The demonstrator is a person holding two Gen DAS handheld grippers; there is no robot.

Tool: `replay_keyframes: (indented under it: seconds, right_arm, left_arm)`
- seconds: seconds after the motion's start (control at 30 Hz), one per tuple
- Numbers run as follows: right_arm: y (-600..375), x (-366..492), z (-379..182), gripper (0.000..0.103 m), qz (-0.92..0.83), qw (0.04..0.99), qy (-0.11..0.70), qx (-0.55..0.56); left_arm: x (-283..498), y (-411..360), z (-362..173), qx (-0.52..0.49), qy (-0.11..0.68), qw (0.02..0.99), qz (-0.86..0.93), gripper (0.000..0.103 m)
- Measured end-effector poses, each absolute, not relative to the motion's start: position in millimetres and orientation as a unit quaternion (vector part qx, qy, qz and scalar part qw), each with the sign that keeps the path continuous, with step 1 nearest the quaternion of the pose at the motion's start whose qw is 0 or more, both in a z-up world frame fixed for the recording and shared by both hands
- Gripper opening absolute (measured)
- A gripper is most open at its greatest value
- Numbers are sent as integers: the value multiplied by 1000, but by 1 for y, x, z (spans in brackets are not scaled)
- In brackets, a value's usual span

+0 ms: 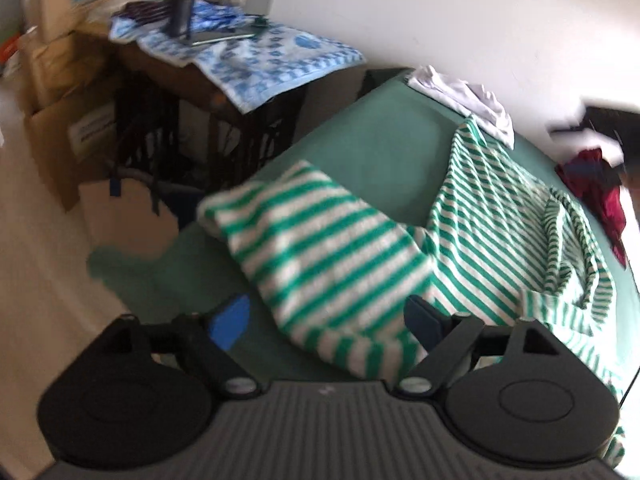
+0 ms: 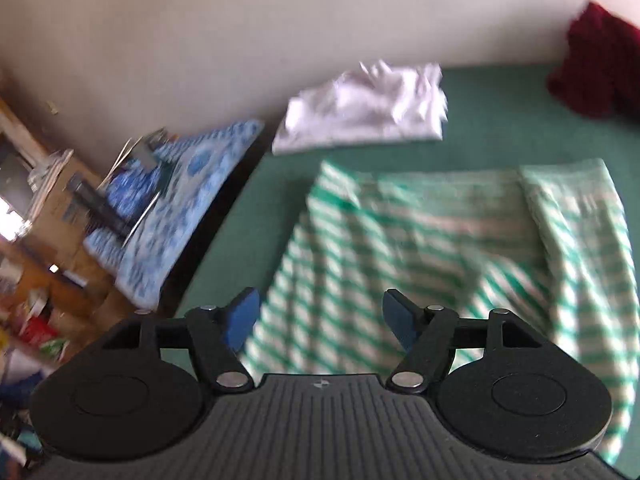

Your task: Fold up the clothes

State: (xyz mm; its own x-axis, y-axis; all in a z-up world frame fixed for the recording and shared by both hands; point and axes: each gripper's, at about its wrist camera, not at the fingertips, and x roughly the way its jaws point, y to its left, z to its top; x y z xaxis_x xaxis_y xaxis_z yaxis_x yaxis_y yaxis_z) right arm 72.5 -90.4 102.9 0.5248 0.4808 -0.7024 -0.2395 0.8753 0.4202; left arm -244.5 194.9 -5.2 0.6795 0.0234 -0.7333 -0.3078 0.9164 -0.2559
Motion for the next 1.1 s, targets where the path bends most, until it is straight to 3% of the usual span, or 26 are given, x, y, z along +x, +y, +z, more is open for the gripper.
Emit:
replay_keyframes:
  seconds: [0.13,0.43,0.53,0.57,0.63,0.67,0.73,0.77,0.83,0.87,1.1]
  right_arm:
    - [-35,123,100,71,176,874,439,115]
    - [50,179,46,59,78,893,441,37]
    - [56,182,36,49,46,903,427,12]
    - [56,182,35,33,38,907,420,3]
    - [56,181,32,12,22,913,407,-10]
    - [51,181,31,8,25,913,407,3]
    - [36,181,33,6,38,911,409,48]
    - [28,181,35,5,45,909,408,72]
    - [12,181,39,5,61,905,405,119]
    - [4,181,41,5,71,902,402,138]
    - [-57,170,43,6,126,875,380,272]
  left_arm:
    - [-221,211,-7,-153,391,906,54,97]
    - [-208,236,-18,-176,403,896,-53,95]
    - [-208,240,-19,-180,395,898,-72,94]
    - [-208,242,-20,-182,392,898,-78,91]
    - [-206,245,-21,-190,385,899,-87,67]
    - [-205,248,-21,-196,385,897,-89,60]
    - [-201,256,-23,-219,385,892,-91,37]
    - [-198,260,-24,-234,384,888,-90,31]
    - [-194,268,-23,-254,377,886,-91,6]
    - [-194,269,-19,-256,369,889,-90,0]
    - [-201,245,43,-241,290,914,-152,0]
